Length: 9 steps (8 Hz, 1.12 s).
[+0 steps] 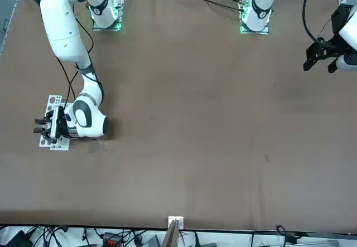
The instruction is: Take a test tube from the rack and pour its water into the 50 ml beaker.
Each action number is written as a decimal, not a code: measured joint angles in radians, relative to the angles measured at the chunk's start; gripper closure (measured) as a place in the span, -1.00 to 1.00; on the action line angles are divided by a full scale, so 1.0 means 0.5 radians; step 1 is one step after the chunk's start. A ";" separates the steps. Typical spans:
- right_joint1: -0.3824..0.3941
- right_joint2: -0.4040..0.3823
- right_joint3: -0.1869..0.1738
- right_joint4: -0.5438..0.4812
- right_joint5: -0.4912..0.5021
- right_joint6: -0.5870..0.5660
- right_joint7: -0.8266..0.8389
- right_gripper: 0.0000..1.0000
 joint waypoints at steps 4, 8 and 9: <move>0.035 -0.113 0.015 0.103 0.014 -0.141 -0.174 0.59; 0.090 -0.406 0.022 0.164 0.073 -0.154 -0.378 0.59; 0.122 -0.467 0.023 0.174 0.142 -0.154 -0.469 0.59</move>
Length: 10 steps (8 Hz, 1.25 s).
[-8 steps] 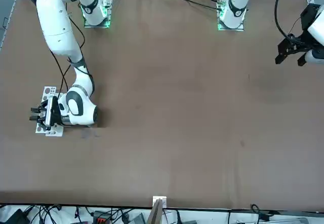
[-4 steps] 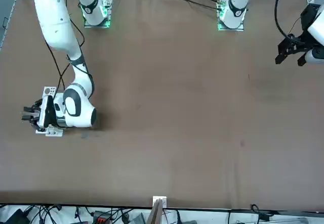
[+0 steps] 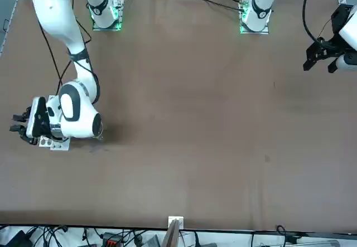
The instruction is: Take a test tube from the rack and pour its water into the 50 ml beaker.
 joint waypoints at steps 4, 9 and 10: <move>0.178 -0.096 0.006 0.309 0.646 0.001 -0.522 0.59; 0.250 -0.084 0.010 0.536 1.530 0.024 -0.698 0.59; 0.254 -0.059 0.010 0.536 1.685 0.046 -0.703 0.59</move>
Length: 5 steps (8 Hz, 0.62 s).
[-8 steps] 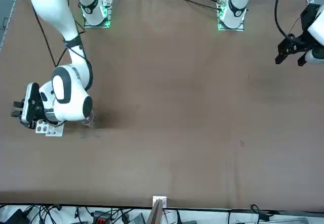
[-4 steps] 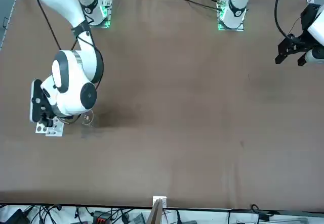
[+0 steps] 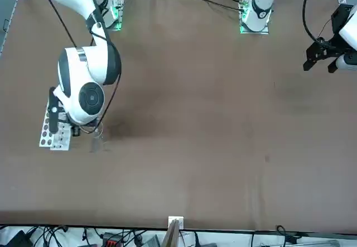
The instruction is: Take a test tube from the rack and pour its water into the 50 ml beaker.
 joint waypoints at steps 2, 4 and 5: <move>-0.006 0.069 -0.003 0.000 0.305 0.084 -0.017 0.59; -0.025 0.130 -0.008 0.001 0.574 0.179 -0.143 0.59; -0.051 0.138 -0.015 0.001 0.709 0.190 -0.242 0.59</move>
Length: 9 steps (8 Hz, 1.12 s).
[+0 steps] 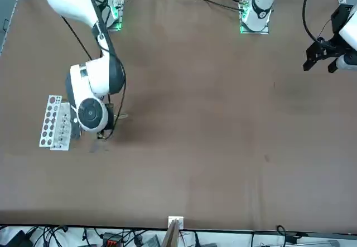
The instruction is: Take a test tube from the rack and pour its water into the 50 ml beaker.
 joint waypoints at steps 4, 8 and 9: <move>-0.098 0.034 -0.001 -0.024 0.219 0.059 -0.252 0.59; -0.174 0.066 -0.002 -0.117 0.382 0.117 -0.517 0.59; -0.202 0.066 -0.002 -0.127 0.397 0.117 -0.596 0.59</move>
